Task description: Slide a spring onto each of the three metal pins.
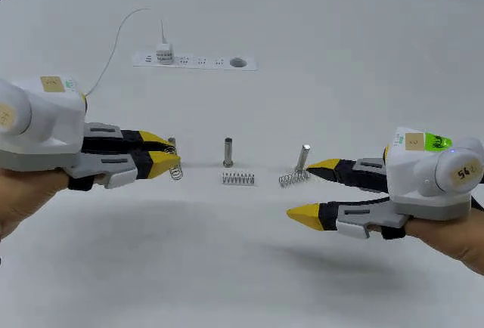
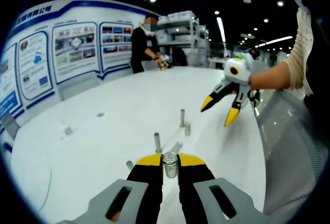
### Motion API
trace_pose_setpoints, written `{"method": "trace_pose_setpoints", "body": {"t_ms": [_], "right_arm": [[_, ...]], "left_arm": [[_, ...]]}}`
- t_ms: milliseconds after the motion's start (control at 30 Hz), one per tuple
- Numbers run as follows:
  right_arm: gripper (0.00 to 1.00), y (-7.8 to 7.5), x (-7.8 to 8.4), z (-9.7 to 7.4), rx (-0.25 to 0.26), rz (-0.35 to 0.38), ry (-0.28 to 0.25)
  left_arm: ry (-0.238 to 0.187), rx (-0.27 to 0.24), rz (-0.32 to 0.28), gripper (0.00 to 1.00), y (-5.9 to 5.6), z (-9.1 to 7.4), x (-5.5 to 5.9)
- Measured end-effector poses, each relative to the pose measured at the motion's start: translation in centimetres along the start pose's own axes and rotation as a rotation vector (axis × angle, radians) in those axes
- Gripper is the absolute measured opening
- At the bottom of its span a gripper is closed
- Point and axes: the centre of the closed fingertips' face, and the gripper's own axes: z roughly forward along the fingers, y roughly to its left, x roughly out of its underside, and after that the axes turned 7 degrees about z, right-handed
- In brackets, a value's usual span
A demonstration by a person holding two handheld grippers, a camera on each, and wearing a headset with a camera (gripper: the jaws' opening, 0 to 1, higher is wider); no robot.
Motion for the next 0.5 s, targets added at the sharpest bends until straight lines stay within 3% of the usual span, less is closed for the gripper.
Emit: {"method": "trace_pose_setpoints", "body": {"t_ms": [500], "right_arm": [[0.55, -1.5, 0.7, -1.3, 0.063, 0.045, -0.014]], "left_arm": [[0.019, -0.039, 0.001, 0.09, 3.0, 0.1, 0.1]]}}
